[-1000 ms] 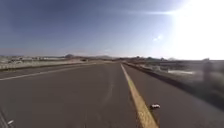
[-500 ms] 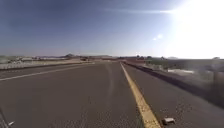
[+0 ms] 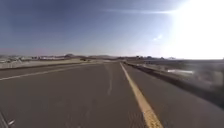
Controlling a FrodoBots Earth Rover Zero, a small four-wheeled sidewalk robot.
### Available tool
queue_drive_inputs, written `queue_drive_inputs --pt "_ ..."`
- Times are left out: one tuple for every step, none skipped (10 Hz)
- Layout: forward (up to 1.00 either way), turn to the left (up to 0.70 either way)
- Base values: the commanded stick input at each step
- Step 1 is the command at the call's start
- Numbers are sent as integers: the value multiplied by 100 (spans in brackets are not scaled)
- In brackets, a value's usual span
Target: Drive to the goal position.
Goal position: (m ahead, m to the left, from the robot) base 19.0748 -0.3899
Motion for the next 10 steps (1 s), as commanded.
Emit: queue_drive_inputs --pt "70 0" --pt "70 0" --pt "70 0" --pt "70 0" --pt "70 0" --pt "70 0" --pt "70 0" --pt "70 0" --pt "70 0" --pt "70 0"
